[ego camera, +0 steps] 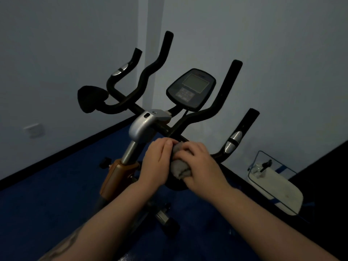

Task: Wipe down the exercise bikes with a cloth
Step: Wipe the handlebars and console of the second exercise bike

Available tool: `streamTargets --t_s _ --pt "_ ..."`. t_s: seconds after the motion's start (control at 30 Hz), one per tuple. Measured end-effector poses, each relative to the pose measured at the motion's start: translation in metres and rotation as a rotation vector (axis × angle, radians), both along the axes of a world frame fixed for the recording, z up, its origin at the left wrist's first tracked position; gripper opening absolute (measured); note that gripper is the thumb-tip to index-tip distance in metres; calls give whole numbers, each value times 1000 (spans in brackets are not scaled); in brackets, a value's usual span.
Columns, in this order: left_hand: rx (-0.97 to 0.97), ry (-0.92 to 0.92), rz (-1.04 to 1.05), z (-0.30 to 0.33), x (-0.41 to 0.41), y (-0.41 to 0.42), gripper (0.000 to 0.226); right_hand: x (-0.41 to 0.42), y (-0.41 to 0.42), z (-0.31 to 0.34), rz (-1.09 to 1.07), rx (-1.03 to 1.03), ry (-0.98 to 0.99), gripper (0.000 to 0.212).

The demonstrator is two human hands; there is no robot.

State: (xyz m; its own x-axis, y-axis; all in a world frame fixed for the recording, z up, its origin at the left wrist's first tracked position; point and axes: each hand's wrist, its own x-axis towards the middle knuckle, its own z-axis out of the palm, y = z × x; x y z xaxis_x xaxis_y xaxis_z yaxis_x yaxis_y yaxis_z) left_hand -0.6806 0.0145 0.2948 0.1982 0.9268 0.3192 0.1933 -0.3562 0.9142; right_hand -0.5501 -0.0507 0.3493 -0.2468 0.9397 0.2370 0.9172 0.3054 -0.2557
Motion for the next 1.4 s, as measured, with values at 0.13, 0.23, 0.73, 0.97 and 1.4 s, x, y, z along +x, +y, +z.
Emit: streamTargets --t_s 0.13,0.23,0.73,0.97,1.4 --pt "67 111 82 -12 7 -2 36 14 -33 -10 56 -58 116 35" --pt "116 147 115 -17 6 -1 29 25 -21 6 -42 5 335 21" --pt "220 205 300 -20 12 -3 39 -24 -2 -35 -478 6 456 33" --pt "219 166 278 -22 10 -4 33 -32 -34 -47 -427 147 456 55" --pt "-85 -288 -19 -23 -20 -25 37 -16 -24 -26 -80 117 9 55"
